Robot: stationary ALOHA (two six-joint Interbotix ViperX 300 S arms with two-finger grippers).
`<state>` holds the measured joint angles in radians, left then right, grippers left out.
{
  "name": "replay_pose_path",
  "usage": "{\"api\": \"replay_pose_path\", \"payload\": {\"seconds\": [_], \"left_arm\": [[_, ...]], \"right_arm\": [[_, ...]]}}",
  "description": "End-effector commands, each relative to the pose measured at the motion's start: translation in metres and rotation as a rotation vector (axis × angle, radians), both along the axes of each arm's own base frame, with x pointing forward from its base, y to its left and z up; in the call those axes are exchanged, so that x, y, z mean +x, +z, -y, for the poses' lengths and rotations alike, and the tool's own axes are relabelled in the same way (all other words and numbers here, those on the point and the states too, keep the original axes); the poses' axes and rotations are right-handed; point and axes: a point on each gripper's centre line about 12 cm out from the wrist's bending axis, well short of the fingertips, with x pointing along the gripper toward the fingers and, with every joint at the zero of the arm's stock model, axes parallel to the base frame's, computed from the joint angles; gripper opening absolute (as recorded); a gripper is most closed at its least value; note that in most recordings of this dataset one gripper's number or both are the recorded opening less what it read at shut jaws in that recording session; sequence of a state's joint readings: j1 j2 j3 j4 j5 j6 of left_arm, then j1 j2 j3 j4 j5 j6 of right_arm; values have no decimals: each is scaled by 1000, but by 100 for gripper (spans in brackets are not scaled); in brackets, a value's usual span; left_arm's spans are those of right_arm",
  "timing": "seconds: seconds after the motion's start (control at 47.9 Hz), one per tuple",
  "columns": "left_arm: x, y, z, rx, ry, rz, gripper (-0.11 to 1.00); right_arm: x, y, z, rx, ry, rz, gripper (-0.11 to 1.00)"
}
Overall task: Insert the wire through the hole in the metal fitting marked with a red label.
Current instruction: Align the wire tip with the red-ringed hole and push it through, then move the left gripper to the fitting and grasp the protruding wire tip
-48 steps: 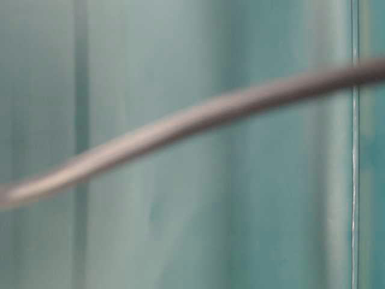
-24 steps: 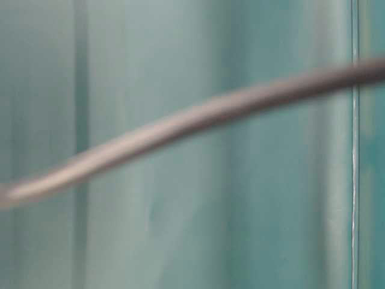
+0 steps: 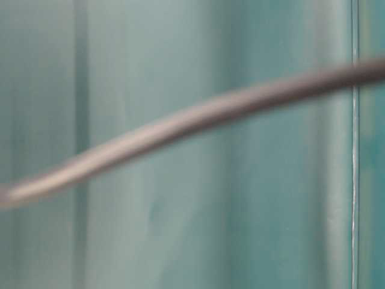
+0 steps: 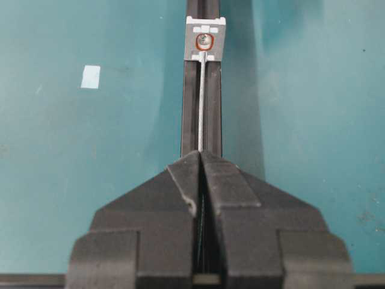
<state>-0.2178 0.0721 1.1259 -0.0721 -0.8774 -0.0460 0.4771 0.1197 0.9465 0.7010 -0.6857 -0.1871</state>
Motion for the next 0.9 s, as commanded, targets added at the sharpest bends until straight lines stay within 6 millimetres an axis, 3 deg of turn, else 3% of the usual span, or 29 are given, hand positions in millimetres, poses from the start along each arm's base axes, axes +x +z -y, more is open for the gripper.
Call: {"api": "replay_pose_path", "payload": {"seconds": [0.0, 0.877], "left_arm": [[4, 7, 3, -5, -7, 30, 73], [5, 8, 3, -5, -7, 29, 73]], "right_arm": [[5, 8, -3, 5, 4, 37, -1], [16, 9, -6, -5, 0, 54, -1]]}}
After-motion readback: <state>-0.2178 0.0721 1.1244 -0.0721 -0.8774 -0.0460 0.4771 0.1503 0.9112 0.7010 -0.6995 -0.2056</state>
